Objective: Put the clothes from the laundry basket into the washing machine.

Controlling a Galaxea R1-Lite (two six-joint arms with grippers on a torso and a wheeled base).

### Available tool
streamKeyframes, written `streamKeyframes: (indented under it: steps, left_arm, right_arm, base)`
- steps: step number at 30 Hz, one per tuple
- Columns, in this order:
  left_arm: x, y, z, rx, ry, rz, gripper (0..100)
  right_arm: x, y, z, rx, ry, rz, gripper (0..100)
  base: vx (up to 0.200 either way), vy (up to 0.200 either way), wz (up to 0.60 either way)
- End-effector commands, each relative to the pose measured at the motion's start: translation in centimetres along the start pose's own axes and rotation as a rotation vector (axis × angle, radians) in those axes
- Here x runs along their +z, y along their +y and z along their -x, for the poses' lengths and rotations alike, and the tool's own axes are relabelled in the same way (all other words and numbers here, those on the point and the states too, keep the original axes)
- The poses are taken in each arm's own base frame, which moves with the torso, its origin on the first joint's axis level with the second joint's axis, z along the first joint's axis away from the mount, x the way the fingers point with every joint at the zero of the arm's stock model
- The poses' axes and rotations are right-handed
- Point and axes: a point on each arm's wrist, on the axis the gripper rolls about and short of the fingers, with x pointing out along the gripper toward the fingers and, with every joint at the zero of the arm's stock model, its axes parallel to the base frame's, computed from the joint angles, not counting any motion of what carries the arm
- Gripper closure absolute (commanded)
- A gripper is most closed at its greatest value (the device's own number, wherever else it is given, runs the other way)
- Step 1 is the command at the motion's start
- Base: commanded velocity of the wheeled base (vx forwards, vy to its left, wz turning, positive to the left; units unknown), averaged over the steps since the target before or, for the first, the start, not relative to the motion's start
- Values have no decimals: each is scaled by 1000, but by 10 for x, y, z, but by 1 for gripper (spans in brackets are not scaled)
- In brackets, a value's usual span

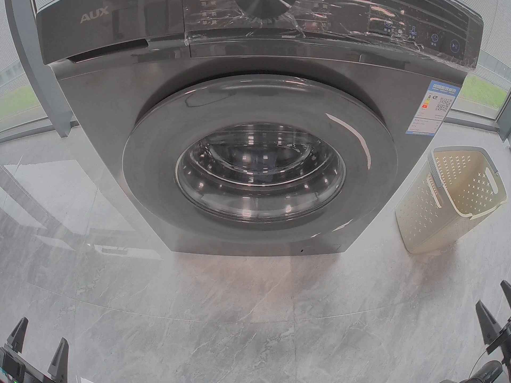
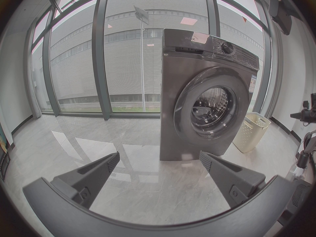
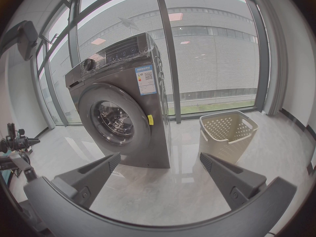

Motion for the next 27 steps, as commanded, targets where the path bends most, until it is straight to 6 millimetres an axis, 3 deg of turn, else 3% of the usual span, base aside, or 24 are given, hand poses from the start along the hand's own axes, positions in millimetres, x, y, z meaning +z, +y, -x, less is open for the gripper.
streamKeyframes:
  steps: [1, 12, 18, 21, 27]
  left_arm:
    - [-5, 0, 0, 0, 3, 5, 0]
    - [-5, 0, 0, 2, 4, 11, 0]
    - [-5, 0, 0, 2, 4, 8, 0]
    - [-5, 0, 0, 2, 4, 9, 0]
    - [-5, 0, 0, 3, 4, 15, 0]
  right_arm:
    - [-27, 0, 22, -80, -68, 34, 0]
    - [-33, -3, 25, -250, -64, 11, 0]
    - [-33, -2, 25, -231, -55, 24, 0]
    - [-40, 0, 24, -119, 21, 80, 0]
    - [-40, -1, 24, -173, 14, 64, 0]
  base:
    - [0, 0, 0]
    - [0, 0, 0]
    - [0, 0, 0]
    - [0, 0, 0]
    - [0, 0, 0]
